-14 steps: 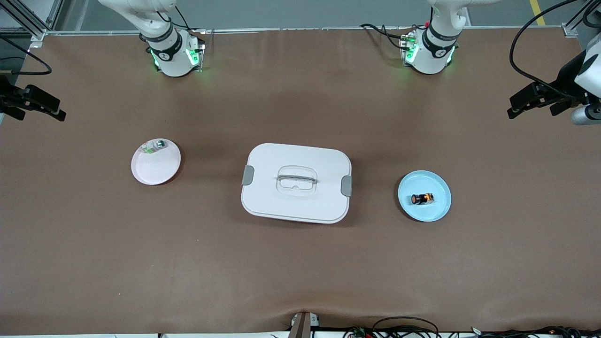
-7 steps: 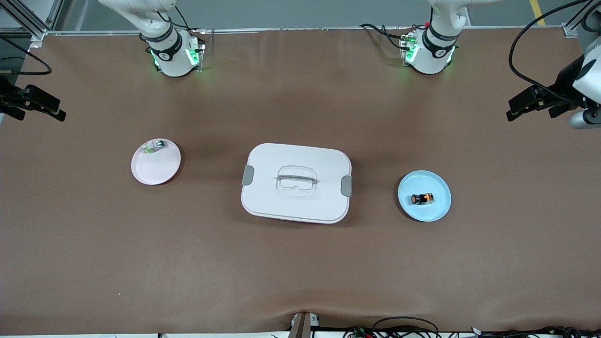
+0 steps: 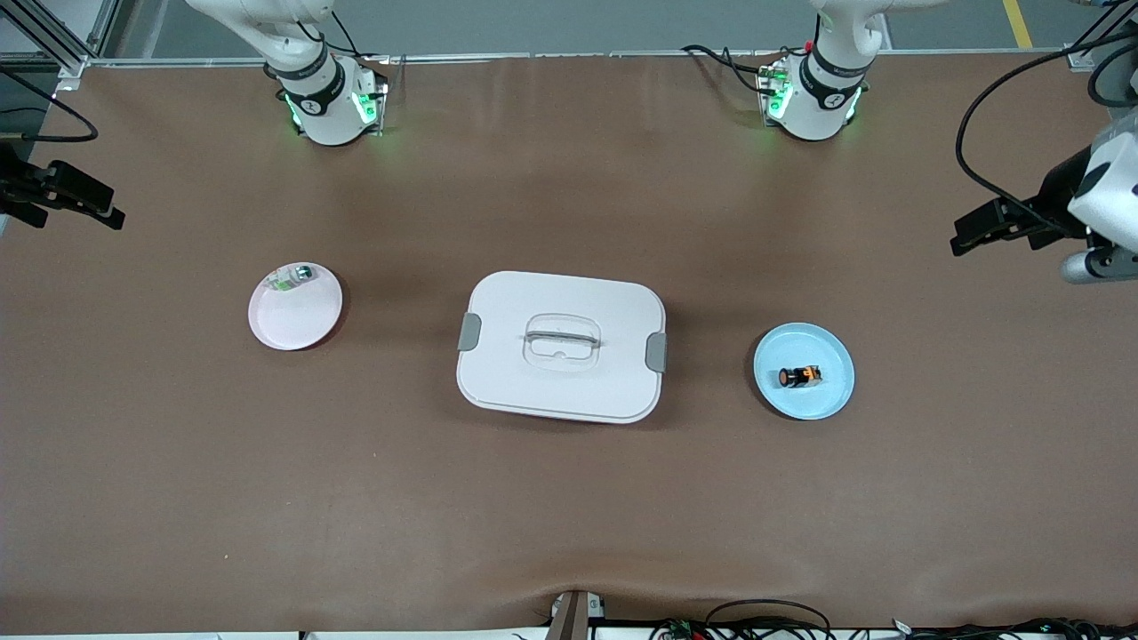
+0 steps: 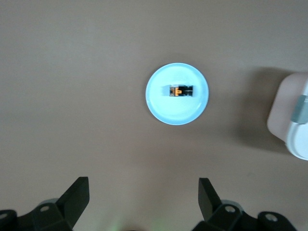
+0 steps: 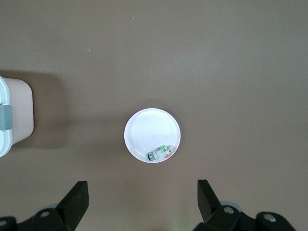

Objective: Transfer orange switch to right arm and place
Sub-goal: 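Move the left gripper over the orange switch on the blue dish, then lower the left gripper and close it on the orange switch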

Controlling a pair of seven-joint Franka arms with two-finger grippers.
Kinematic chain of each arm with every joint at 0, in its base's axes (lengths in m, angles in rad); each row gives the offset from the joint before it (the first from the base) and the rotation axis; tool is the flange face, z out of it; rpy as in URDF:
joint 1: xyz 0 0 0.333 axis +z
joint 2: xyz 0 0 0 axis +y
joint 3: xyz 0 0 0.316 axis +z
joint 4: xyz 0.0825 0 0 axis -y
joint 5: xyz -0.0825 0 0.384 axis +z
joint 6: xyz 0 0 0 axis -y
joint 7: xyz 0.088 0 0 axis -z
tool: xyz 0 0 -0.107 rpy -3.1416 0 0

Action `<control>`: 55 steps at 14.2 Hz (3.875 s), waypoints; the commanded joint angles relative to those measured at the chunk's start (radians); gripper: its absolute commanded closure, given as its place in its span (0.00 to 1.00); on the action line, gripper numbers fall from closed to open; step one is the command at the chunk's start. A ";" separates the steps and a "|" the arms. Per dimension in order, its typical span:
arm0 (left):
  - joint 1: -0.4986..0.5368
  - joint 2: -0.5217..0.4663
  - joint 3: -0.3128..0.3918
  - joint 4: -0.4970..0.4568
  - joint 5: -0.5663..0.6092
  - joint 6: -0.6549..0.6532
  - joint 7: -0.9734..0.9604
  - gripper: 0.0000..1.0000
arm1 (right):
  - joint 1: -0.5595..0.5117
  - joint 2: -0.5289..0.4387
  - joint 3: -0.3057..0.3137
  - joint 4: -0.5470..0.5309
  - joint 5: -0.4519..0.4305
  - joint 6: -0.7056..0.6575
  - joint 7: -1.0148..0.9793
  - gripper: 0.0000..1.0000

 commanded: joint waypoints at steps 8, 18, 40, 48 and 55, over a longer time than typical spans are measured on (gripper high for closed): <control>0.008 0.087 0.001 0.031 -0.079 -0.004 0.125 0.00 | -0.020 -0.009 0.015 0.003 -0.003 -0.002 0.007 0.00; 0.011 0.217 0.020 -0.026 -0.090 0.124 0.117 0.00 | -0.020 -0.009 0.015 0.004 -0.004 -0.002 0.005 0.00; -0.082 0.392 -0.033 -0.441 -0.081 0.921 0.064 0.00 | -0.018 -0.009 0.015 0.007 -0.003 -0.005 0.005 0.00; -0.070 0.430 -0.033 -0.492 -0.086 1.039 0.039 0.00 | -0.016 -0.008 0.017 0.015 -0.009 -0.002 0.005 0.00; -0.047 0.467 -0.033 -0.492 -0.092 1.073 0.034 0.00 | -0.015 -0.006 0.017 0.015 -0.015 -0.006 0.005 0.00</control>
